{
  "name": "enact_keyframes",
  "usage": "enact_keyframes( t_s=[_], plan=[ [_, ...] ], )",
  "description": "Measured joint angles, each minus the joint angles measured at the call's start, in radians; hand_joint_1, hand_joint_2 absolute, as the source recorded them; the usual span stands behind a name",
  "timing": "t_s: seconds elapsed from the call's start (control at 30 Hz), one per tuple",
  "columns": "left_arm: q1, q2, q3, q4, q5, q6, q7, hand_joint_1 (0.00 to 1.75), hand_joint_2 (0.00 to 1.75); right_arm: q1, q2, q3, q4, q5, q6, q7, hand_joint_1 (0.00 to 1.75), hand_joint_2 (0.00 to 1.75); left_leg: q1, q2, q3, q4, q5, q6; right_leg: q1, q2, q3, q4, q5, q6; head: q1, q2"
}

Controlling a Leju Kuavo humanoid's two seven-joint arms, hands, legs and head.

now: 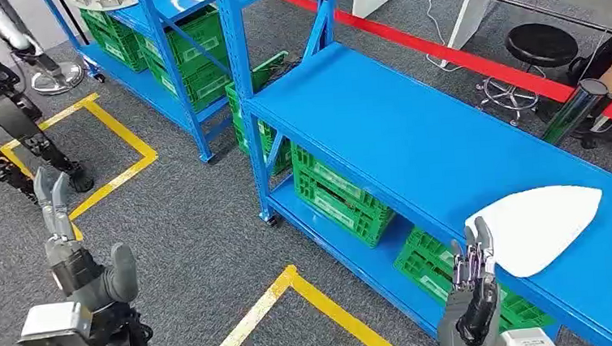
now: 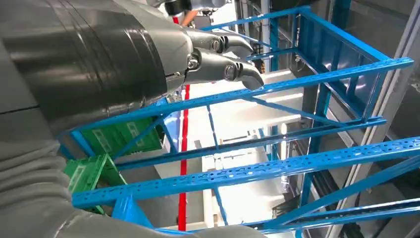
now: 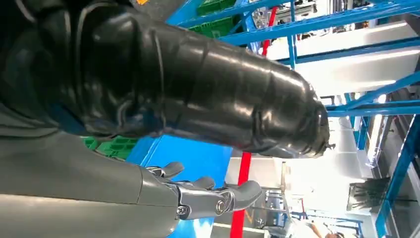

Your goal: Take the parts from the cabinet and place them on the table.

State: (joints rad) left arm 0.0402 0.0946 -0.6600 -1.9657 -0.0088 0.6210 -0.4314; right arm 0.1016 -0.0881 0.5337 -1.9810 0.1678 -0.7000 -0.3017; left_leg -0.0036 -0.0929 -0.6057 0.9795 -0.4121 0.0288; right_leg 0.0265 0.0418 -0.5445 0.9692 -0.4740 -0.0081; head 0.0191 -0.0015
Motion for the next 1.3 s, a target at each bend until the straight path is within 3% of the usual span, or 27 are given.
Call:
enact_keyframes(
  t_s=[0.4, 0.53, 0.8, 0.97, 1.0, 1.03, 1.07, 1.13, 1.17, 1.2, 1.23, 1.3],
  plan=[
    [0.000, 0.000, -0.001, 0.000, 0.000, 0.000, 0.000, 0.00, 0.00, 0.000, -0.001, 0.000, 0.000, 0.000, 0.000, -0.002, 0.00, 0.00, 0.000, 0.000, 0.000, 0.000, 0.000, 0.000, 0.000, 0.000, 0.000, 0.000, 0.000, 0.000, 0.000, 0.000],
    [0.000, 0.000, 0.000, 0.004, 0.031, 0.007, 0.015, 0.00, 0.00, -0.005, 0.009, -0.001, 0.000, -0.002, 0.000, -0.076, 0.00, 0.00, -0.002, 0.000, 0.000, 0.001, -0.001, 0.001, -0.002, 0.000, 0.001, 0.000, -0.001, 0.004, 0.000, 0.000],
    [-0.001, 0.000, 0.000, 0.009, 0.040, 0.003, 0.012, 0.00, 0.00, -0.011, 0.018, -0.002, 0.001, 0.000, 0.000, -0.080, 0.00, 0.00, -0.003, 0.000, 0.000, 0.001, -0.001, 0.001, -0.003, 0.000, 0.001, 0.000, -0.001, 0.004, 0.000, 0.000],
    [-0.002, 0.000, 0.002, 0.027, 0.045, 0.001, 0.006, 0.00, 0.00, -0.020, 0.036, -0.006, 0.006, 0.000, 0.000, -0.085, 0.00, 0.00, -0.007, 0.001, 0.001, 0.005, -0.007, 0.014, -0.009, 0.004, 0.007, 0.001, -0.007, 0.020, -0.004, 0.000],
    [-0.002, -0.001, 0.002, 0.027, 0.045, 0.001, 0.006, 0.00, 0.00, -0.021, 0.037, -0.006, 0.006, 0.000, 0.000, -0.085, 0.00, 0.00, 0.002, 0.005, 0.007, -0.001, -0.004, 0.018, -0.008, 0.002, 0.005, 0.010, -0.015, 0.024, -0.007, 0.000],
    [-0.003, -0.001, 0.002, 0.027, 0.045, 0.000, 0.006, 0.00, 0.00, -0.023, 0.038, -0.007, 0.006, 0.000, 0.000, -0.087, 0.00, 0.00, 0.001, 0.007, 0.009, -0.001, -0.006, 0.021, -0.007, -0.012, -0.010, 0.050, -0.041, 0.030, 0.000, 0.000],
    [-0.002, -0.001, 0.002, 0.027, 0.045, 0.000, 0.006, 0.00, 0.00, -0.026, 0.038, -0.007, 0.006, 0.000, 0.000, -0.088, 0.00, 0.00, 0.001, 0.010, 0.008, -0.001, -0.007, 0.025, -0.011, -0.021, -0.045, 0.120, -0.080, 0.033, 0.010, 0.000],
    [-0.002, 0.000, 0.002, 0.028, 0.045, 0.000, 0.006, 0.00, 0.00, -0.024, 0.039, -0.007, 0.006, 0.000, 0.000, -0.088, 0.00, 0.00, -0.002, 0.016, 0.006, 0.000, -0.008, 0.026, -0.018, -0.031, -0.129, 0.288, -0.154, 0.037, 0.011, 0.000],
    [-0.001, 0.000, 0.002, 0.030, 0.045, 0.000, 0.006, 0.00, 0.00, -0.024, 0.039, -0.007, 0.008, 0.000, 0.000, -0.088, 0.00, 0.00, -0.004, 0.016, 0.006, 0.000, -0.008, 0.026, -0.019, -0.031, -0.158, 0.344, -0.166, 0.037, 0.013, 0.000],
    [-0.001, 0.000, 0.002, 0.031, 0.045, 0.000, 0.006, 0.00, 0.00, -0.024, 0.039, -0.008, 0.010, -0.001, 0.000, -0.088, 0.00, 0.00, -0.005, 0.009, 0.006, 0.001, -0.009, 0.025, -0.020, -0.031, -0.159, 0.342, -0.151, 0.035, 0.014, 0.000],
    [-0.001, 0.000, 0.002, 0.031, 0.045, 0.000, 0.006, 0.00, 0.00, -0.024, 0.039, -0.008, 0.011, -0.002, 0.000, -0.088, 0.00, 0.00, -0.006, 0.005, 0.006, 0.002, -0.009, 0.025, -0.021, -0.030, -0.137, 0.291, -0.115, 0.032, 0.013, 0.000],
    [-0.002, 0.000, 0.002, 0.031, 0.045, 0.001, 0.005, 0.00, 0.00, -0.025, 0.040, -0.008, 0.011, -0.002, 0.000, -0.088, 0.00, 0.00, -0.009, -0.009, 0.007, 0.003, -0.008, 0.024, -0.019, -0.015, -0.045, 0.109, -0.029, 0.021, 0.013, 0.000]
  ],
)
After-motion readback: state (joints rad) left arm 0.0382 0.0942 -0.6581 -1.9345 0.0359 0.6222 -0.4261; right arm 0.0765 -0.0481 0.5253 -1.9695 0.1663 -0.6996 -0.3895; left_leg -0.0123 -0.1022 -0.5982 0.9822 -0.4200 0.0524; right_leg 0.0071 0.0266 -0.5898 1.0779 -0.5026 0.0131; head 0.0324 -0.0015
